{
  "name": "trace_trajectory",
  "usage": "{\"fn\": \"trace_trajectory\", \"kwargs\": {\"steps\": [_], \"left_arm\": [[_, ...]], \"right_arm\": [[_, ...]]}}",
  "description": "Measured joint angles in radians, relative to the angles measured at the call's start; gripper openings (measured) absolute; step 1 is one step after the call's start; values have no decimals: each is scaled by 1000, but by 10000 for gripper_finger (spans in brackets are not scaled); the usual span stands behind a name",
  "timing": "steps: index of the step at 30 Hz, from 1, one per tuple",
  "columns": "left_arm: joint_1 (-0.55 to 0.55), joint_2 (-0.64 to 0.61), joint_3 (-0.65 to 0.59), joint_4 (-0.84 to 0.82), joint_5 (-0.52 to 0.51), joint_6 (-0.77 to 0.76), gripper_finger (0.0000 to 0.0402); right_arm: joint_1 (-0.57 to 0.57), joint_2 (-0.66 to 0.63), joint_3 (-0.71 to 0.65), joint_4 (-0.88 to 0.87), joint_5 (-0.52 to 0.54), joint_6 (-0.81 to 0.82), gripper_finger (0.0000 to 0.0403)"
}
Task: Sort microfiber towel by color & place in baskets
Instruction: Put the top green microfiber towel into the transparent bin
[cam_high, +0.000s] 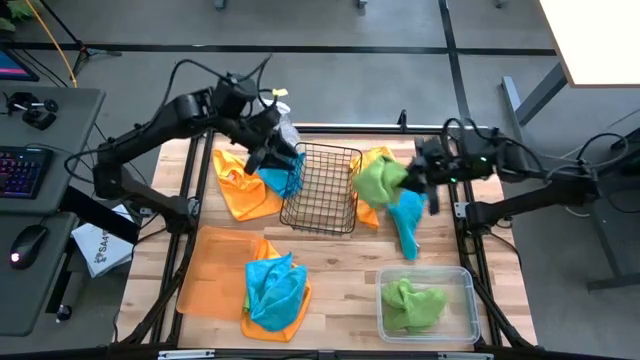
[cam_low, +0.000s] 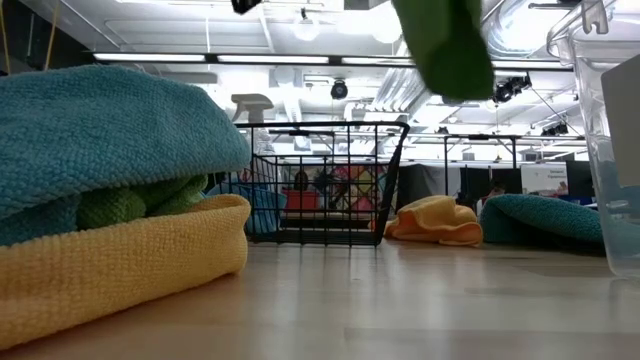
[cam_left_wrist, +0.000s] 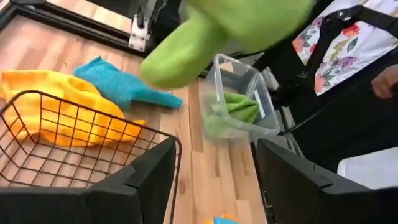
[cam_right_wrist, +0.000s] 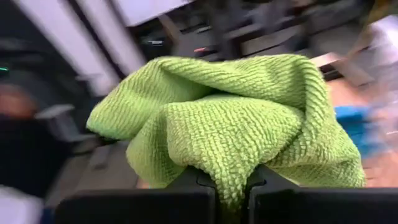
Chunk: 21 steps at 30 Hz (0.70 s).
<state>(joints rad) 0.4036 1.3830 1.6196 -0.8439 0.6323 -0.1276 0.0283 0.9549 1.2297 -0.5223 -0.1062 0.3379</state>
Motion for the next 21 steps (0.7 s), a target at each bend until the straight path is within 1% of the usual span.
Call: {"fn": "trace_trajectory", "kwargs": {"steps": [4,7,10,14,17,21], "left_arm": [[-1,-44,-158,192,0,-82,213],[-1,-65,-292,371,23,-176,213],[-4,-84,-411,555,34,-305,213],[-22,-93,-523,756,33,-455,213],[-41,-93,-566,862,17,-531,213],[-65,-93,-574,917,-24,-545,213]], "right_arm": [[155,-15,0,-3,-65,189,1],[309,2,0,-14,-42,295,1],[473,35,0,-56,50,381,0],[673,86,-1,-146,164,528,0],[795,115,-1,-235,255,651,0],[905,151,-1,-440,378,910,0]]}}
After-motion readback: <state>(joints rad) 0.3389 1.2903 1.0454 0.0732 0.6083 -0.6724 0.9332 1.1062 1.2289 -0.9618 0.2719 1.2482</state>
